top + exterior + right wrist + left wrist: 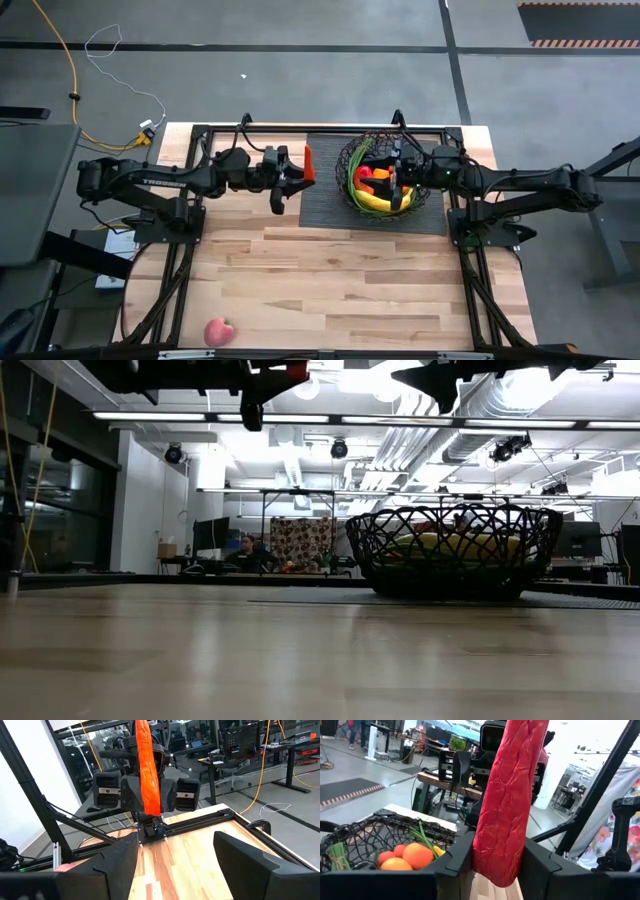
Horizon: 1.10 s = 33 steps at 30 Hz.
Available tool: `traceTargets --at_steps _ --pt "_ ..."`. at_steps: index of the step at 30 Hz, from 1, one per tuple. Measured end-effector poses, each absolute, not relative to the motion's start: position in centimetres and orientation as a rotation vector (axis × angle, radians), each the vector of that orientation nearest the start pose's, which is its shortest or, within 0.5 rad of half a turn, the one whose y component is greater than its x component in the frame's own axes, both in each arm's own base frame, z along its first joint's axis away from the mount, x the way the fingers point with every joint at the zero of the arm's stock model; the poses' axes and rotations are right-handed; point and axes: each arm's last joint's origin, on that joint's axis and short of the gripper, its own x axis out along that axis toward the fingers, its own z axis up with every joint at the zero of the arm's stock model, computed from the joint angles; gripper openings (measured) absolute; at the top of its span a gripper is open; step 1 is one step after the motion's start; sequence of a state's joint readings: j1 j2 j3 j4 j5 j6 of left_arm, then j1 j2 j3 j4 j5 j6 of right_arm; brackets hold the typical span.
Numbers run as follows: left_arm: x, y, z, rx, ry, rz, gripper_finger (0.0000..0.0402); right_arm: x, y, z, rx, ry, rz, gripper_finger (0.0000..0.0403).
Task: Build produce basket
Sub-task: Put the carrot into the wire basket
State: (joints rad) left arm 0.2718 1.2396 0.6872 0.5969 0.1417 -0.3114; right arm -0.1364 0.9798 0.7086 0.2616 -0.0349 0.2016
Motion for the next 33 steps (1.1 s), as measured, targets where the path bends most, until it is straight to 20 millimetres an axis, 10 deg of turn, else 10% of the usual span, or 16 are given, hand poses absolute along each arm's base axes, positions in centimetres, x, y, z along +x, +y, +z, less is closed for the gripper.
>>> traceTargets --at_steps 9,22,33 --pt "26.7 6.5 27.8 -0.296 -0.063 0.175 0.0110 22.7 -3.0 31.5 0.205 -0.055 -0.095 0.0250" --pt "32.3 6.4 26.2 -0.319 0.030 0.143 0.0110 29.4 -2.6 32.6 0.149 -0.001 0.027 0.0250" --pt "32.7 6.2 26.4 -0.309 0.021 0.130 0.0110 29.9 -2.7 33.2 0.162 -0.011 0.028 0.0241"
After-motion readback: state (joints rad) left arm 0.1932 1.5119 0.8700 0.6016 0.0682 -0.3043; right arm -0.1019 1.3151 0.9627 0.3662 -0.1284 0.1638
